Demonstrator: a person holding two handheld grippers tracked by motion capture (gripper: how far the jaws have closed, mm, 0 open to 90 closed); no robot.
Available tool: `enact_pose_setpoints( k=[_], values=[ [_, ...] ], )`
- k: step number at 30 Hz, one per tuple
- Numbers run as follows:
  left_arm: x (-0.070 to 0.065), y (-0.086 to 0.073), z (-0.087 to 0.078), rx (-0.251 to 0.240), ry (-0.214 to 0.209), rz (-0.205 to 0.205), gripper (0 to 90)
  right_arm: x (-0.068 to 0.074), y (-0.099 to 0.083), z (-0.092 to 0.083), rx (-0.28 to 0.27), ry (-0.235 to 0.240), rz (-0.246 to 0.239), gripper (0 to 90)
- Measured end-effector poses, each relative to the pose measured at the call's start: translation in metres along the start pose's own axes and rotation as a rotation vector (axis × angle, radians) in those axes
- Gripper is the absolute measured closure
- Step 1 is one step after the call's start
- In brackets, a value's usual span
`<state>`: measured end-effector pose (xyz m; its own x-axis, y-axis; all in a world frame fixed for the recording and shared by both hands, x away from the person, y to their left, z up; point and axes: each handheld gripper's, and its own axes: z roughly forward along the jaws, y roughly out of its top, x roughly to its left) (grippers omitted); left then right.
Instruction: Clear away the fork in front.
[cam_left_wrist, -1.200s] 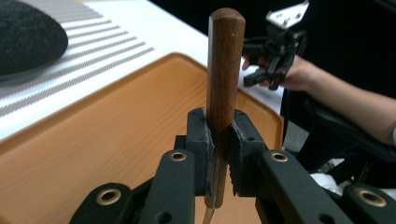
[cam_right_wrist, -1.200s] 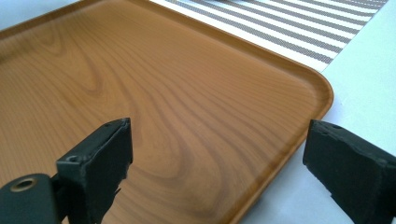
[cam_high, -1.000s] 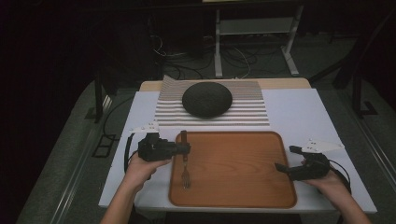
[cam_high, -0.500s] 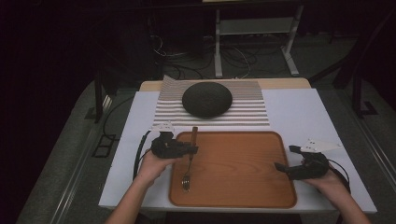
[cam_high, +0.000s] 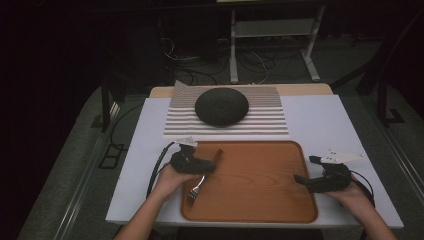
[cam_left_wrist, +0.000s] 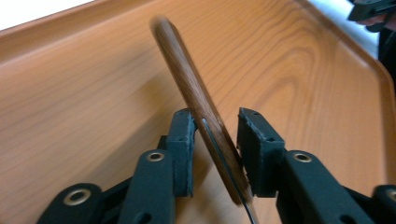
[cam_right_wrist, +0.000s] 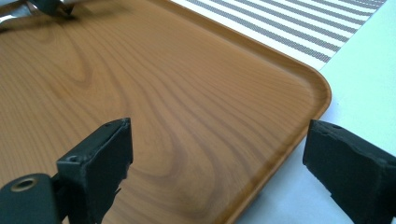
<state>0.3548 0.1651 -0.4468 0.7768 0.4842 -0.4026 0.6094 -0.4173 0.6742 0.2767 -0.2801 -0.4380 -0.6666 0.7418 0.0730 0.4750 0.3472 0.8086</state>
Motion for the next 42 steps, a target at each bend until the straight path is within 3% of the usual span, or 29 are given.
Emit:
enact_pose_setpoints(
  k=[8, 13, 16, 20, 32, 42],
  values=[
    [-0.002, 0.001, -0.004, -0.020, 0.009, 0.008, 64.3, 0.000, 0.000, -0.001, 0.001, -0.002, -0.001, 8.6],
    [-0.011, 0.004, -0.007, -0.028, 0.039, 0.053, 71.8, 0.000, 0.001, 0.000, 0.000, -0.003, -0.001, 8.7],
    [-0.015, 0.008, -0.006, -0.030, 0.029, 0.067, 80.7, 0.000, 0.000, 0.000, 0.001, 0.001, -0.004, 8.7],
    [-0.021, 0.015, 0.001, -0.006, 0.007, 0.092, 89.9, 0.000, 0.001, 0.000, -0.002, -0.001, 0.001, 8.7],
    [-0.030, 0.033, 0.035, 0.097, 0.051, 0.187, 90.0, -0.001, 0.001, 0.001, -0.001, -0.002, -0.001, 9.0],
    [-0.027, 0.028, 0.036, 0.135, 0.087, 0.196, 90.0, -0.001, 0.001, 0.000, 0.000, -0.004, -0.006, 9.4]
  ],
)
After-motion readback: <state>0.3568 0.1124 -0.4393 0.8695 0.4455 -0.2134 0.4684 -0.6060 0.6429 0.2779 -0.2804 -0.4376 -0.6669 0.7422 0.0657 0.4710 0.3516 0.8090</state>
